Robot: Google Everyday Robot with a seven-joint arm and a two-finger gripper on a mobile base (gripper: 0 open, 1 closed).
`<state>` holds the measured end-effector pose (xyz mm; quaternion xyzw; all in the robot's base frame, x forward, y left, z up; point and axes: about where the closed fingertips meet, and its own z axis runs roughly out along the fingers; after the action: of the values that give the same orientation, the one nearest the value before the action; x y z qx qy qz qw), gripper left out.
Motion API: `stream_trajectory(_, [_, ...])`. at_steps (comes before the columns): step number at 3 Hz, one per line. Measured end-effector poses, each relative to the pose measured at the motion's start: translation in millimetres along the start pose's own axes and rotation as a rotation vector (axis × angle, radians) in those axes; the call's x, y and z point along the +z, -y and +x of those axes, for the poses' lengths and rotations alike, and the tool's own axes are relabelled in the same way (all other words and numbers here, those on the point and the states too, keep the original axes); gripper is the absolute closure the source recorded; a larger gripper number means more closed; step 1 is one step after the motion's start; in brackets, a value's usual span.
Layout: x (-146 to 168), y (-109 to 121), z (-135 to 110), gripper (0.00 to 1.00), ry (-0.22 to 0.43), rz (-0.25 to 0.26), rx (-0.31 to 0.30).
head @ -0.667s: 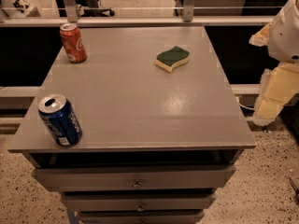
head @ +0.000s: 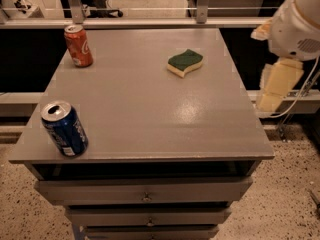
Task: Move sponge near pepsi can
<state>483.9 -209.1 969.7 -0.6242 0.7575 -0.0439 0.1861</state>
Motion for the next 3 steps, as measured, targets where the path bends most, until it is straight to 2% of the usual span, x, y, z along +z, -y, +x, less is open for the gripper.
stream_trajectory(1, [38,56,-16,0.00,0.014,0.048,-0.099])
stream_trajectory(2, [74,99,-35,0.00,-0.003,0.115,-0.215])
stream_trajectory(3, [106,133,-57,0.00,-0.066,0.173,-0.326])
